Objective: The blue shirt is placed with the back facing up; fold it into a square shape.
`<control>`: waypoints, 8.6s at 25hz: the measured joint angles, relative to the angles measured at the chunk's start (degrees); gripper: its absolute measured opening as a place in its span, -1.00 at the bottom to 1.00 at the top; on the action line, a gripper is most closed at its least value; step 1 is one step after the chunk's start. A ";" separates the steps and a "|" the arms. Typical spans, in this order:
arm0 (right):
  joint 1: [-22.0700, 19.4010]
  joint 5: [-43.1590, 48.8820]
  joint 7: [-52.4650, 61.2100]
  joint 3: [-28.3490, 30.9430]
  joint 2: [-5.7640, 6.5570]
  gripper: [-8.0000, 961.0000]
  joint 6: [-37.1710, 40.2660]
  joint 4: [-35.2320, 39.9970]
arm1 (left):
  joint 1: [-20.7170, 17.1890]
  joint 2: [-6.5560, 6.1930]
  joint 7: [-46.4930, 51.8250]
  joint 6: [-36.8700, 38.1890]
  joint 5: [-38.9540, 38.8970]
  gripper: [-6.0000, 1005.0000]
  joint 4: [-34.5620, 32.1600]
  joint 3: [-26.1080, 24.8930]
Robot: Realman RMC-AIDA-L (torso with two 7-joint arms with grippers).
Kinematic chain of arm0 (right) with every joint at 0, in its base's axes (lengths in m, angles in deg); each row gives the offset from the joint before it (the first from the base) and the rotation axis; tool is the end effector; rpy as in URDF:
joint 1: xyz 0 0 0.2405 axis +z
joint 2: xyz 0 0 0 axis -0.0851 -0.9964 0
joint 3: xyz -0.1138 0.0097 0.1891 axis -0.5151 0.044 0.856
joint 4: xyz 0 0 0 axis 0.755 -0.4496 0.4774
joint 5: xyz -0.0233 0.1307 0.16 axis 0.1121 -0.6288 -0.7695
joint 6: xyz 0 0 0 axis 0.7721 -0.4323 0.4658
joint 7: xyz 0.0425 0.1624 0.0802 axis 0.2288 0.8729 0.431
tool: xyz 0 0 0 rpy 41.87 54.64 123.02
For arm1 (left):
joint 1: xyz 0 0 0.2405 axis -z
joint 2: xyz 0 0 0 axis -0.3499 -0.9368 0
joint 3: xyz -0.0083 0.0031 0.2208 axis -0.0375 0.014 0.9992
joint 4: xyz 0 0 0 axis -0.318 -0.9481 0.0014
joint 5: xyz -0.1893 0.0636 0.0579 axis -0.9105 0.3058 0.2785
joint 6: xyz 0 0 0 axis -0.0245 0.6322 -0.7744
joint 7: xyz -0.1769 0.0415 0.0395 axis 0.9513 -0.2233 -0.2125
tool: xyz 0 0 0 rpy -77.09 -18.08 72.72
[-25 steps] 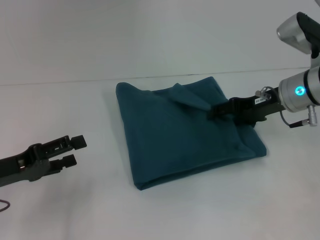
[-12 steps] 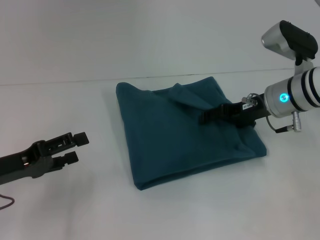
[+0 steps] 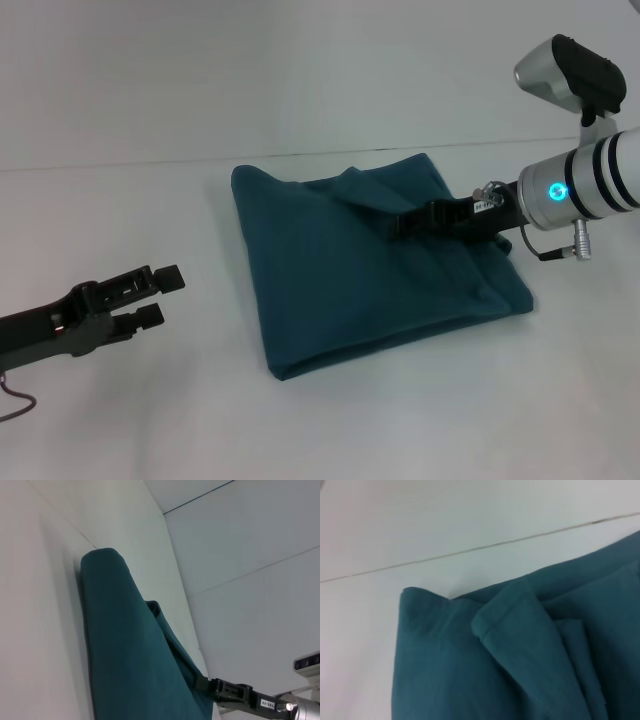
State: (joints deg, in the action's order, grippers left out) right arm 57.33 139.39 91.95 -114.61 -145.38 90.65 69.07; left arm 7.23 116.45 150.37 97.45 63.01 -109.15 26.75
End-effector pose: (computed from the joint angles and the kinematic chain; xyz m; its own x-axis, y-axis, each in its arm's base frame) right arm 0.2116 0.4340 -0.0348 0.2629 -0.8904 -0.3716 -0.9554 -0.1868 -0.2286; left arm -0.2441 0.3248 0.0071 -0.0176 0.8576 0.5140 0.9164 -0.1918 0.3514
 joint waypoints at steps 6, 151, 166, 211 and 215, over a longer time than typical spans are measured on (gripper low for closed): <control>0.01 0.02 0.16 -0.08 0.00 0.49 0.28 0.03 | -0.02 -0.07 -0.01 -0.28 -0.04 0.91 0.00 -0.05; 0.21 24.43 17.18 -1.29 0.93 0.65 -4.95 12.45 | 0.23 -0.26 0.07 -2.81 -2.42 0.91 2.28 -3.73; -0.01 7.23 5.97 -2.29 -1.01 0.74 -1.39 10.14 | -0.24 -0.26 0.00 -2.98 -2.41 0.91 2.28 -4.43; -9.96 -12.37 -0.66 3.12 4.44 0.76 5.95 14.15 | 0.37 -0.74 0.44 -2.20 0.31 0.90 1.47 -0.54; -11.46 -16.14 -2.22 7.33 7.52 0.76 18.27 14.02 | 1.55 -0.95 1.60 -1.61 3.39 0.90 -0.41 3.02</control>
State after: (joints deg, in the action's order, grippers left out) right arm 45.87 123.25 89.73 -107.28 -137.86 108.92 83.09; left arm 8.78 115.50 151.97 95.84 66.39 -109.56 29.76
